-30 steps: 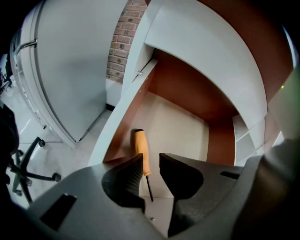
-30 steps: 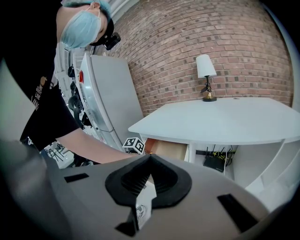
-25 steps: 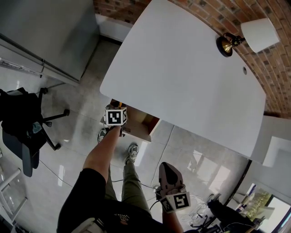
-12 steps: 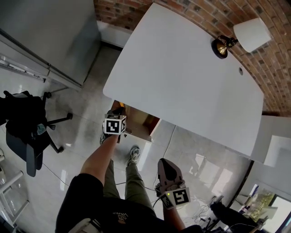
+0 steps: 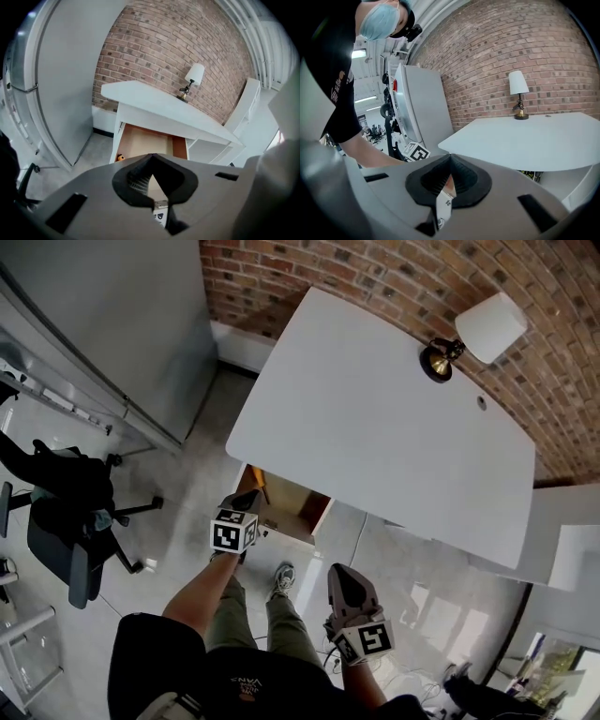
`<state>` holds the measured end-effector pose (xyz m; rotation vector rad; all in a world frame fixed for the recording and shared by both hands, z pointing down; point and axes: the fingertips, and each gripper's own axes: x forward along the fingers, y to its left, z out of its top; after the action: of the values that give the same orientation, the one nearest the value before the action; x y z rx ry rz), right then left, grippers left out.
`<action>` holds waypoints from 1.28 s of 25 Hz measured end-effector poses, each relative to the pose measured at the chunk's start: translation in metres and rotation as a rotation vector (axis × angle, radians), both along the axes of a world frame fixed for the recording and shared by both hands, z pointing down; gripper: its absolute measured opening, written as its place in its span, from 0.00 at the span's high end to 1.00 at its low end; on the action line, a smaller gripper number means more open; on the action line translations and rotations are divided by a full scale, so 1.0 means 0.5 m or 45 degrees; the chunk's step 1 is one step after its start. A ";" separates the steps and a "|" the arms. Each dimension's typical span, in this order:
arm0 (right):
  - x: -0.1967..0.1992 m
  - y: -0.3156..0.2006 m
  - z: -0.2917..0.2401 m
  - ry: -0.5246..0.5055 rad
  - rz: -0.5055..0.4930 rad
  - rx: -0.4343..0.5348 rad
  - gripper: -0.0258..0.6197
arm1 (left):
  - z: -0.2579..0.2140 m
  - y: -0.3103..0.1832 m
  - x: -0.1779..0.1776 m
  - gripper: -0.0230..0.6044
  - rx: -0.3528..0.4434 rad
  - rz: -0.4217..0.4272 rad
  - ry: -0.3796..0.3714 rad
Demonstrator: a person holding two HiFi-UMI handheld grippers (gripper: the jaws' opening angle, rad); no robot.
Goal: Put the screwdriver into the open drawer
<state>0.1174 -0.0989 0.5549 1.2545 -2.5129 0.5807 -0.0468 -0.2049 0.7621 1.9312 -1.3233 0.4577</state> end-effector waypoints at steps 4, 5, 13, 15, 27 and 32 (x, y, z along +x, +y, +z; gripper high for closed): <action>-0.004 0.003 -0.031 0.003 -0.030 0.040 0.97 | -0.090 0.023 -0.002 0.95 0.084 0.014 -0.004; -0.004 0.005 -0.039 0.006 -0.037 0.049 0.97 | -0.112 0.030 -0.001 0.95 0.106 0.017 -0.005; -0.010 0.010 -0.103 0.018 -0.096 0.147 0.97 | -0.277 0.096 -0.001 0.95 0.267 0.051 -0.018; -0.009 0.011 -0.120 0.019 -0.103 0.161 0.97 | -0.320 0.111 0.000 0.95 0.304 0.052 -0.015; -0.037 -0.003 -0.205 0.002 -0.139 0.298 0.97 | -0.540 0.172 -0.040 0.95 0.540 -0.004 0.022; -0.058 -0.003 -0.226 -0.017 -0.156 0.324 0.97 | -0.577 0.194 -0.049 0.95 0.569 0.024 -0.004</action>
<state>0.0884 -0.1004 0.4421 1.1682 -2.7176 0.2470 -0.0712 -0.1081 0.4734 2.3039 -1.5055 0.1805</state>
